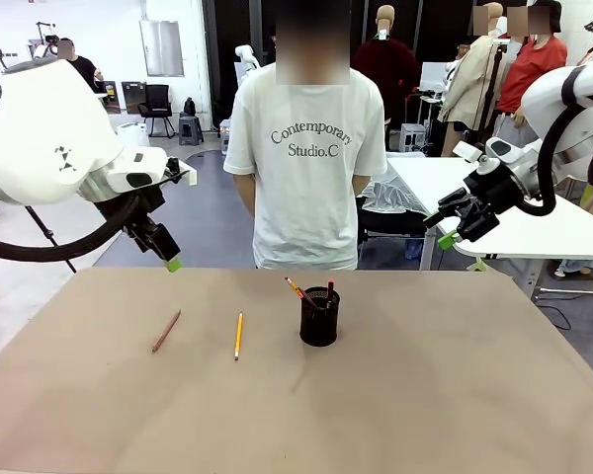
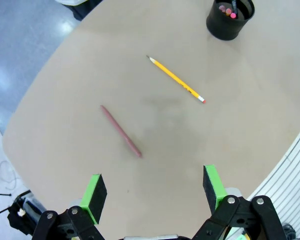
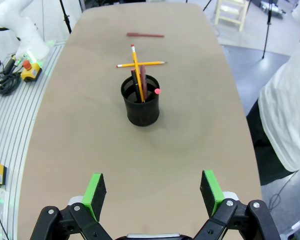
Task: Place the pens into the pen holder.
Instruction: Pick up a writing instrument from the table and place it into the Pen holder.
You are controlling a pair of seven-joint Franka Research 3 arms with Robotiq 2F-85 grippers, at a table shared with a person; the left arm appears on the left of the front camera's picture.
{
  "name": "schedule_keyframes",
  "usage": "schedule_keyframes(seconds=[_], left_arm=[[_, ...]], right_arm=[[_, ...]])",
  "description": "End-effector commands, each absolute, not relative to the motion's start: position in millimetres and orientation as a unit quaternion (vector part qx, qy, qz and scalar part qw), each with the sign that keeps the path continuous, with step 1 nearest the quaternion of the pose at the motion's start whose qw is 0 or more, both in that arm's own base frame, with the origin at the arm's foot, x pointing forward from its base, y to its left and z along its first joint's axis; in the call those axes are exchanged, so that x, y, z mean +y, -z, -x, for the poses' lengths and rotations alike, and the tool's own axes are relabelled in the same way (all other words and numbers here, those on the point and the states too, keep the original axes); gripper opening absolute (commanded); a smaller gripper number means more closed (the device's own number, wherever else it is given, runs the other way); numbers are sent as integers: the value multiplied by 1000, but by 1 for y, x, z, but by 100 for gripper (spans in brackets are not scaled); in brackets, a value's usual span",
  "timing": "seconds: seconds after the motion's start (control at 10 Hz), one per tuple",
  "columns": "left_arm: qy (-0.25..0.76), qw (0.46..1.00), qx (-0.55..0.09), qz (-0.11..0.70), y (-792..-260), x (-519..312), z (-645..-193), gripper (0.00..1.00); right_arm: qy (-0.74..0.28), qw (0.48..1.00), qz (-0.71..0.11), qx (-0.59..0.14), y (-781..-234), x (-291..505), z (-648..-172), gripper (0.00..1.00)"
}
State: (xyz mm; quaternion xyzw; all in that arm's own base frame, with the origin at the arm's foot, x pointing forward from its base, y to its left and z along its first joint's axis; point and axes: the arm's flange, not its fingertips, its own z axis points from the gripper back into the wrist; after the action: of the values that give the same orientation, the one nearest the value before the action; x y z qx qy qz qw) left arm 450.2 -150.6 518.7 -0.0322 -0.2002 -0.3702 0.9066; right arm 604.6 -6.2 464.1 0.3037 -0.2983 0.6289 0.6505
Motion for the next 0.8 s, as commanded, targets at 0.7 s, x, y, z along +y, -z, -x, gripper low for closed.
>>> schedule_keyframes(seconds=[0.7], left_arm=[[141, 981, -130, 1, -447, -256, -518, 100]], right_arm=[[-631, 650, -299, -300, -467, -6, -604, 100]])
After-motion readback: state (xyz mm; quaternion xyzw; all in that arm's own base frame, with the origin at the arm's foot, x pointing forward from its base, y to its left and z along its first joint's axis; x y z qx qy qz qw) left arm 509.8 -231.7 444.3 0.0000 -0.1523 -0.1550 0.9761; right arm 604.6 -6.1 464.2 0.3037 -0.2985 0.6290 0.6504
